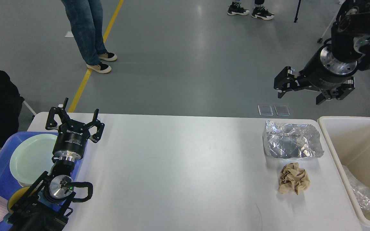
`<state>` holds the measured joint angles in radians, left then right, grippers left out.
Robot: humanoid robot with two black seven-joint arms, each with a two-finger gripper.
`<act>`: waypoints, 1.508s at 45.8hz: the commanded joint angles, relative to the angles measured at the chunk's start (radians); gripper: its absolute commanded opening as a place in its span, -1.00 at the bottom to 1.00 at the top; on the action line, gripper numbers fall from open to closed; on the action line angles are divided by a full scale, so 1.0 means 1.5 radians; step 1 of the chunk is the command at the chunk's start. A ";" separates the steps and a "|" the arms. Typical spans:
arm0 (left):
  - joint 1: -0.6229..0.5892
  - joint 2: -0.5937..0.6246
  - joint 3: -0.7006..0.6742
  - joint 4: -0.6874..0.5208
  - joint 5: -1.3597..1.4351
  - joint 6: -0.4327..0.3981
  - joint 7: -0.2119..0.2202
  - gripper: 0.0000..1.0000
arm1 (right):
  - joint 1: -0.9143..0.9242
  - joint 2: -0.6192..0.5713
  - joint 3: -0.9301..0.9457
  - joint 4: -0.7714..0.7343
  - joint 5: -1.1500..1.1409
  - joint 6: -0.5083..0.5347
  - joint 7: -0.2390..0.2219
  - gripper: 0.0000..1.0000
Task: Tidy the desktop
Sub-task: 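Raise the right gripper out of the bin over the foil tray, then lower the right gripper onto the foil tray and grasp it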
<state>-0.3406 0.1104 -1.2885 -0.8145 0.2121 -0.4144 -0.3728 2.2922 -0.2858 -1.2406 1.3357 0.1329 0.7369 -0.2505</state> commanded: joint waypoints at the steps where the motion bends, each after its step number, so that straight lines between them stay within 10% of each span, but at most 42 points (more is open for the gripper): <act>1: 0.000 0.000 0.000 0.000 0.000 0.000 0.000 0.93 | 0.030 -0.002 -0.004 0.013 0.000 0.104 0.000 1.00; 15: 0.000 0.000 0.000 0.000 -0.001 0.000 0.000 0.93 | 0.027 -0.009 -0.016 0.010 -0.004 0.114 0.000 1.00; 34: 0.000 0.000 0.000 0.000 0.000 0.000 0.000 0.93 | -0.120 -0.029 -0.014 -0.065 -0.004 -0.040 0.000 1.00; 69: 0.000 0.000 0.000 0.000 0.000 0.000 0.000 0.93 | -0.656 0.174 0.054 -0.579 -0.020 -0.222 0.014 0.95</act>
<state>-0.3405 0.1104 -1.2885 -0.8145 0.2119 -0.4138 -0.3728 1.4176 -0.0825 -1.1590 0.5715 0.1206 0.4574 -0.2309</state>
